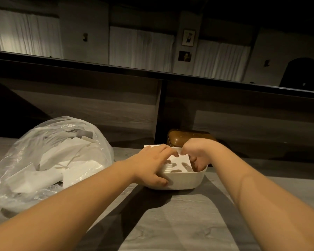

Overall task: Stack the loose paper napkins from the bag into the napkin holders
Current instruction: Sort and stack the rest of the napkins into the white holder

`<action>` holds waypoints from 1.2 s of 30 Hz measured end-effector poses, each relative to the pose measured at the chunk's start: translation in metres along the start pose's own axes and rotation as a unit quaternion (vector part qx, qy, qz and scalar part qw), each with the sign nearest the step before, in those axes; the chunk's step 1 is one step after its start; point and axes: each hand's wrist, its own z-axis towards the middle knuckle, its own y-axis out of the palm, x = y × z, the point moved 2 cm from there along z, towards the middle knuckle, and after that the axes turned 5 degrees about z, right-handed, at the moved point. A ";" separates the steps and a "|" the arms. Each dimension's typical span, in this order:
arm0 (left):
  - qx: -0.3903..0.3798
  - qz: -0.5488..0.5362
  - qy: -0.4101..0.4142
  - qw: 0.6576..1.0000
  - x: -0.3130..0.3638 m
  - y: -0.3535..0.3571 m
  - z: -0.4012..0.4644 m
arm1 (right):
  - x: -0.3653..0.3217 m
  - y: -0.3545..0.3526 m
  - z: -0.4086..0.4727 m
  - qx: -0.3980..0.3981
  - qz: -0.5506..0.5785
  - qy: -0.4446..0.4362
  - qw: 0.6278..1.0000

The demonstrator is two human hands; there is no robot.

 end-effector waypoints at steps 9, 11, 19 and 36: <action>0.162 -0.093 -0.100 0.977 -0.001 -0.025 -0.022 | -0.038 0.026 -0.056 0.125 -0.105 -0.272 0.948; 0.198 -0.107 -0.132 0.965 -0.005 -0.030 -0.038 | -0.053 0.048 -0.071 0.097 -0.090 -0.315 0.940; 0.317 -0.069 -0.282 0.903 -0.078 -0.033 -0.142 | -0.094 0.159 -0.087 -0.075 0.041 -0.387 0.918; 0.321 -0.060 -0.285 0.901 -0.126 0.015 -0.186 | -0.096 0.207 -0.034 0.058 -0.297 -0.323 0.897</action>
